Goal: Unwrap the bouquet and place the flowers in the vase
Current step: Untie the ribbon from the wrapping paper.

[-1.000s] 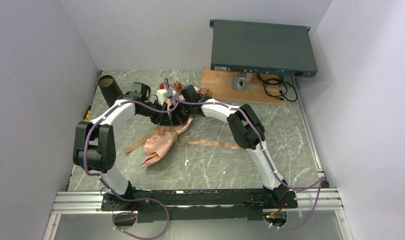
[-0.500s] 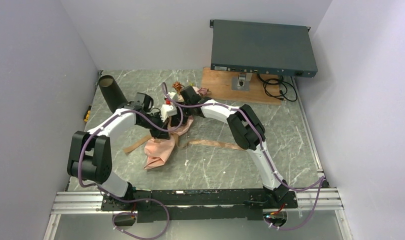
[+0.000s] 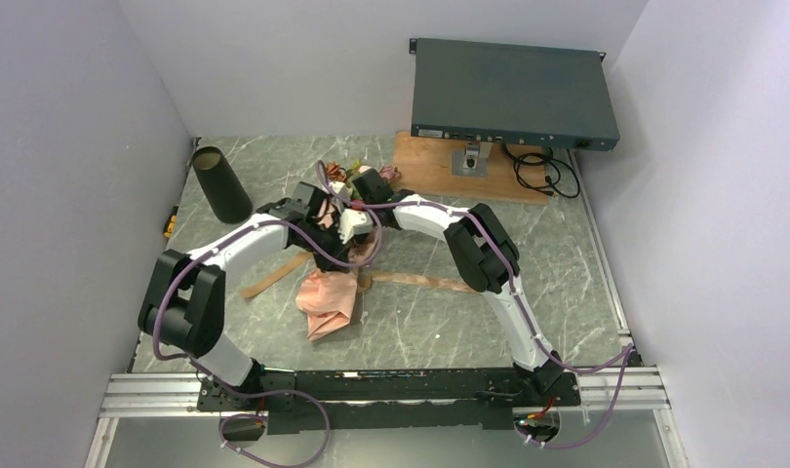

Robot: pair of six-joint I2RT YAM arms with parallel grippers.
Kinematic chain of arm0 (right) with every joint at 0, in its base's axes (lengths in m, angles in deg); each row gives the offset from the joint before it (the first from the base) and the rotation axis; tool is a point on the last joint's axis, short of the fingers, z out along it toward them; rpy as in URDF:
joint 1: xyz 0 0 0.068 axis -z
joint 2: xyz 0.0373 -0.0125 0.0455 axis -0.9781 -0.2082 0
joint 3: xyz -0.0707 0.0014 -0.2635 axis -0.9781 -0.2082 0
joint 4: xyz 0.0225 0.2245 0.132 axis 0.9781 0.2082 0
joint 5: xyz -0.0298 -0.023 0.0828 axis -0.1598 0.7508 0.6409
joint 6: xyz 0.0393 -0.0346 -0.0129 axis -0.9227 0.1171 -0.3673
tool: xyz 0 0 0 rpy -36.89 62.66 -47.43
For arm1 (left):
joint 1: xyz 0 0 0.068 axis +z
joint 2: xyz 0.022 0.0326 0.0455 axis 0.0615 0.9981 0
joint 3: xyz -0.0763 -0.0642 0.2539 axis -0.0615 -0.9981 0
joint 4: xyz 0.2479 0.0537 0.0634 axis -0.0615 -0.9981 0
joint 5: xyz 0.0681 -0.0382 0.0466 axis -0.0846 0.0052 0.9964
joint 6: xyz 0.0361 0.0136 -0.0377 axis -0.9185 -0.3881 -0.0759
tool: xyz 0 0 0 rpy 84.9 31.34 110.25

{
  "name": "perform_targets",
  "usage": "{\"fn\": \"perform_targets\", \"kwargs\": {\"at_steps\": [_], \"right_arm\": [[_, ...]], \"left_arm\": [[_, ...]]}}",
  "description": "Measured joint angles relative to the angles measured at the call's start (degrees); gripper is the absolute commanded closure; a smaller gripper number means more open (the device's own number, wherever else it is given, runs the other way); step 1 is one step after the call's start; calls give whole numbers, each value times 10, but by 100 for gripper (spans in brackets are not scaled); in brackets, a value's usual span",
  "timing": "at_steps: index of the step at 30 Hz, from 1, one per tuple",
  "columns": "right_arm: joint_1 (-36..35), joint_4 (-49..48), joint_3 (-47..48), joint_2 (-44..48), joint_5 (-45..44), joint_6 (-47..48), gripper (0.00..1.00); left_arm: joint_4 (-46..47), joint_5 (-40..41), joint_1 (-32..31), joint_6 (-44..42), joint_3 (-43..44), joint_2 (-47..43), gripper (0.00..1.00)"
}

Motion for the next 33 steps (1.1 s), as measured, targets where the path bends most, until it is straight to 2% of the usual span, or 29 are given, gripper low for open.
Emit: {"fn": "perform_targets", "kwargs": {"at_steps": [5, 9, 11, 17, 18, 20, 22, 24, 28, 33], "right_arm": [[0, -9, -12, 7, 0, 5, 100], [-1, -18, -27, 17, -4, 18, 100], [-2, -20, -33, 21, -7, 27, 100], [-5, -40, -57, 33, -11, 50, 100], [-7, -42, -61, 35, -13, 53, 100], [-9, -43, -64, 37, -16, 58, 100], [-9, -42, -64, 37, -16, 60, 100], [-9, -42, -64, 37, -16, 62, 100], [-9, -42, -64, 37, -16, 61, 100], [-9, -41, -64, 37, -14, 59, 100]], "left_arm": [[8, 5, 80, 36, -43, -33, 100], [41, 41, 101, 94, -89, -55, 100], [54, 55, 118, 136, -100, -50, 100], [102, 47, 225, 294, -103, -23, 100], [102, 47, 231, 316, -103, -23, 94], [102, 49, 232, 336, -103, -23, 74], [101, 49, 229, 334, -103, -24, 62], [104, 47, 229, 317, -103, -32, 59], [125, 38, 222, 260, -109, -97, 61], [184, 47, 143, 174, -109, -161, 69]]}}
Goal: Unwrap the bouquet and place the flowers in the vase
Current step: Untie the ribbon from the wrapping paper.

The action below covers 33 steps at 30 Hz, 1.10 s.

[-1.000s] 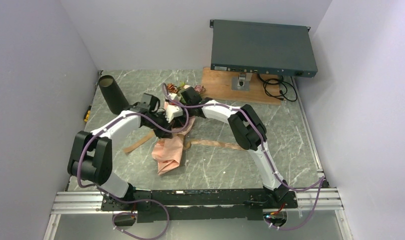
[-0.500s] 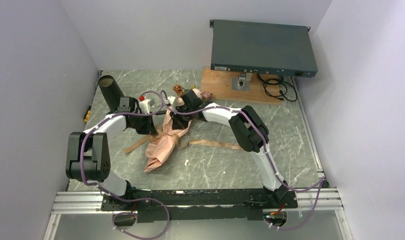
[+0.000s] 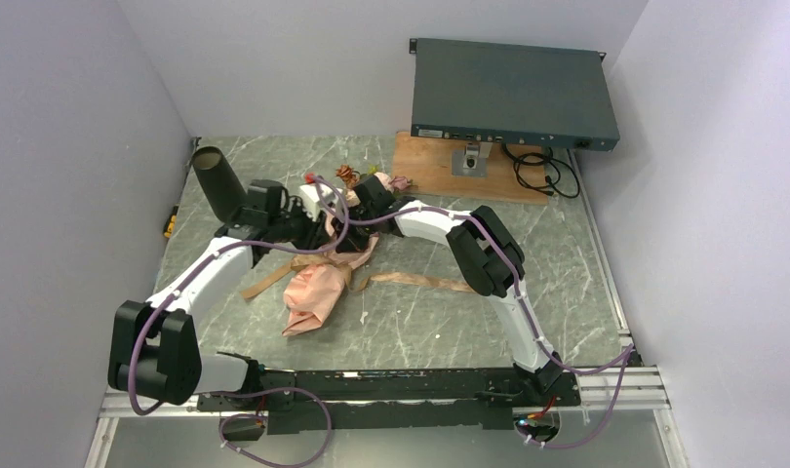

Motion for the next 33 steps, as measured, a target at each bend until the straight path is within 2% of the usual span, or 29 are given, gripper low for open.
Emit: {"fn": "perform_targets", "kwargs": {"at_steps": [5, 16, 19, 23, 26, 29, 33], "right_arm": [[1, 1, 0, 0, 2, -2, 100], [11, 8, 0, 0, 29, -30, 100], [13, 3, -4, 0, 36, -37, 100], [15, -15, -34, 18, 40, -55, 100], [15, -12, -43, 28, 40, -65, 95], [15, -11, -43, 31, 40, -74, 81], [13, -4, -43, 40, 42, -87, 73]], "left_arm": [[30, 3, -64, -42, -6, 19, 71], [71, 22, -88, -98, -61, 61, 64], [75, 22, -87, -99, -76, 61, 56], [84, 18, -71, -75, -89, 55, 53], [84, 10, -56, -59, -88, 53, 51], [80, 2, -47, -49, -84, 52, 47], [75, -8, -41, -40, -74, 42, 41]]}}
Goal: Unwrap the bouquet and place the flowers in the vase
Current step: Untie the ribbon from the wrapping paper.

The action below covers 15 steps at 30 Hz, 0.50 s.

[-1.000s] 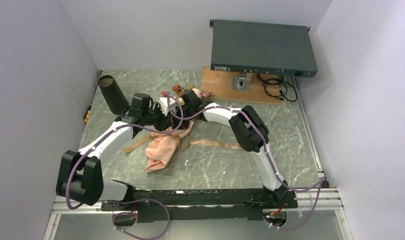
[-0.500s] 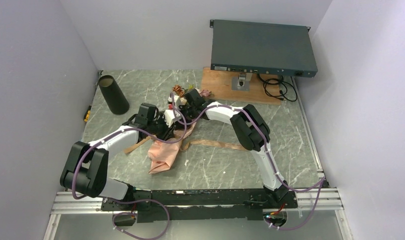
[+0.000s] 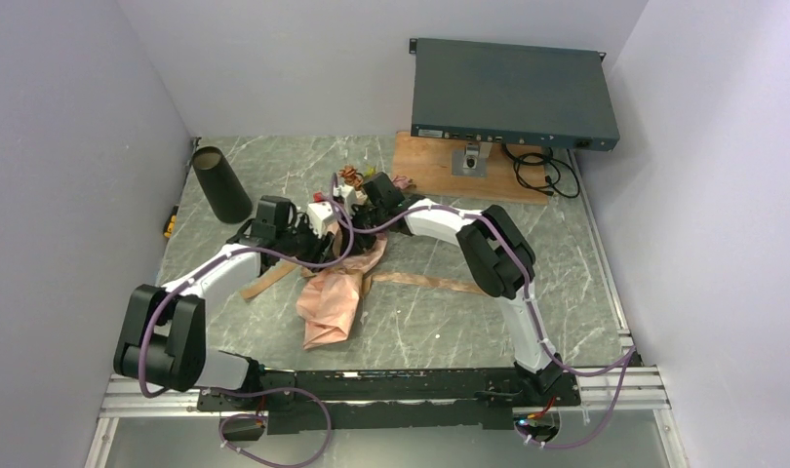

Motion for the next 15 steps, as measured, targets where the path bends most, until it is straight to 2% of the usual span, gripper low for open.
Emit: {"fn": "perform_targets", "kwargs": {"at_steps": [4, 10, 15], "right_arm": [[-2, 10, 1, 14, 0, -3, 72], [-2, 32, 2, 17, 2, -3, 60], [10, 34, 2, 22, 27, -28, 59]], "left_arm": [[-12, -16, 7, 6, 15, -17, 39], [-23, -38, 10, 45, 61, -56, 34], [-26, -47, 20, 96, 73, -98, 33]]}}
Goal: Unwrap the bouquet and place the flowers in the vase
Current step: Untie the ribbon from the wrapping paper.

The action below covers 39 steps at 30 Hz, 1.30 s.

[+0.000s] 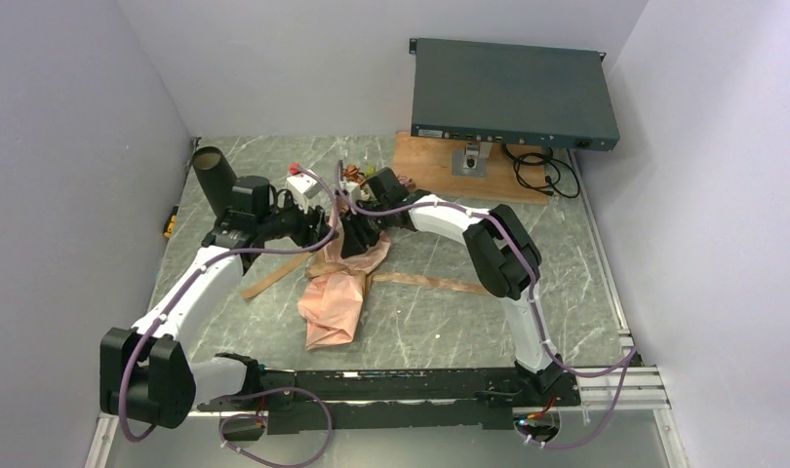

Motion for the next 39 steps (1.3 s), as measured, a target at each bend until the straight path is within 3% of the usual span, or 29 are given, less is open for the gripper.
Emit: {"fn": "perform_targets", "kwargs": {"at_steps": [6, 14, 18, 23, 32, 39], "right_arm": [[24, 3, -10, 45, 41, -56, 66], [22, -12, -10, 49, 79, -116, 83], [19, -2, 14, -11, 76, -122, 91], [19, 15, 23, -65, 75, -122, 94], [20, 23, 32, -70, 76, -120, 96], [21, 23, 34, -73, 78, -119, 97]], "left_arm": [[-7, -14, 6, 54, -22, -21, 40], [5, -26, -10, 82, -66, 2, 68], [5, -28, -27, 27, -73, 35, 70], [5, -37, -44, -86, -74, 47, 74], [5, -48, -75, -276, -80, 71, 78], [18, -22, -108, -346, -82, 120, 74]]}}
